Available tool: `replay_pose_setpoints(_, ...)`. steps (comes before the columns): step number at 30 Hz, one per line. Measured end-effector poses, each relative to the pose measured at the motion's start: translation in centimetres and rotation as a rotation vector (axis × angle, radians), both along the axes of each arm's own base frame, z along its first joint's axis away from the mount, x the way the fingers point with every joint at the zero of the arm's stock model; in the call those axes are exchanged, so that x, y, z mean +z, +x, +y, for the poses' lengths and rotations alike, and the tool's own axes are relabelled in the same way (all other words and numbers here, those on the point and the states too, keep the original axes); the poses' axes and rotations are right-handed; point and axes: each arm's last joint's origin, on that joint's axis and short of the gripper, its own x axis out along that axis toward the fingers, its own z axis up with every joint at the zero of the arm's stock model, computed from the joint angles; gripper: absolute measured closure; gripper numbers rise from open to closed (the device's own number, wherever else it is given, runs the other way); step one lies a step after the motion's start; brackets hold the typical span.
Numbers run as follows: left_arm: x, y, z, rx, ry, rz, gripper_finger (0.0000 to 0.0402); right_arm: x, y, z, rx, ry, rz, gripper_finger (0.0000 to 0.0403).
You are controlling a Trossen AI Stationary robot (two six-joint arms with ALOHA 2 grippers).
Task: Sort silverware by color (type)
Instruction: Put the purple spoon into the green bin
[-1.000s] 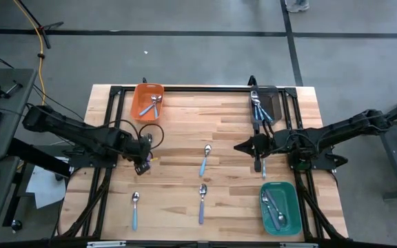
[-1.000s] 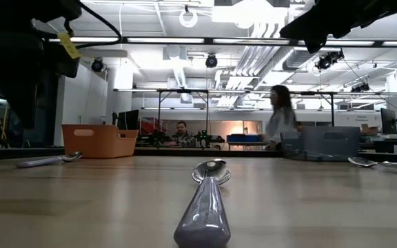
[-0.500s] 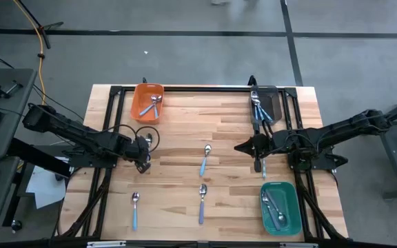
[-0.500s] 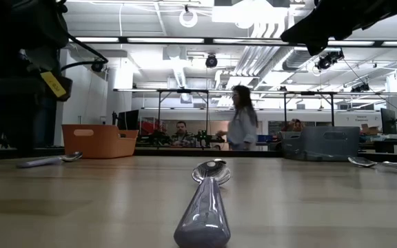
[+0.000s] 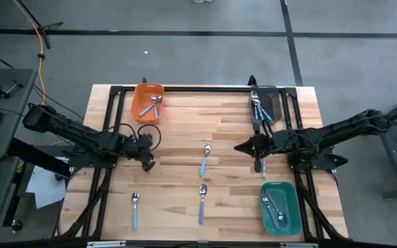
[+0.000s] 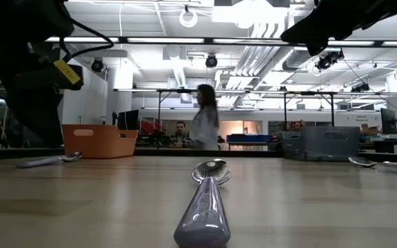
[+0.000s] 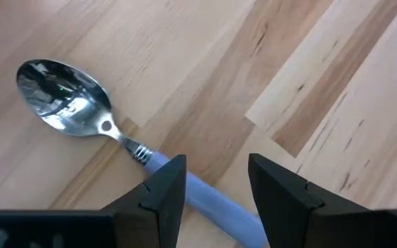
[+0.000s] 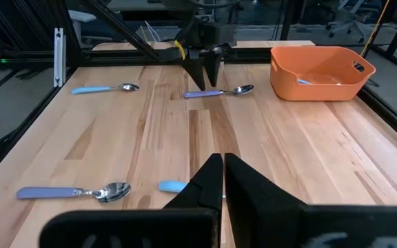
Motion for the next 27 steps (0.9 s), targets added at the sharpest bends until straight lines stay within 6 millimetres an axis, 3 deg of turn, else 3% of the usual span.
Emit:
replay_pose_setpoints(19, -0.2, -0.3, 1.2, -0.076, 0.001, 0.088, 0.0252, 0.0, 0.0, 0.0, -0.001, 0.003, 0.0, 0.0402)
replay_pose_setpoints(27, -0.3, -0.4, 1.8, -0.014, -0.047, 0.102, 0.0252, 0.0, 0.0, 0.0, -0.001, 0.003, -0.001, 0.0402)
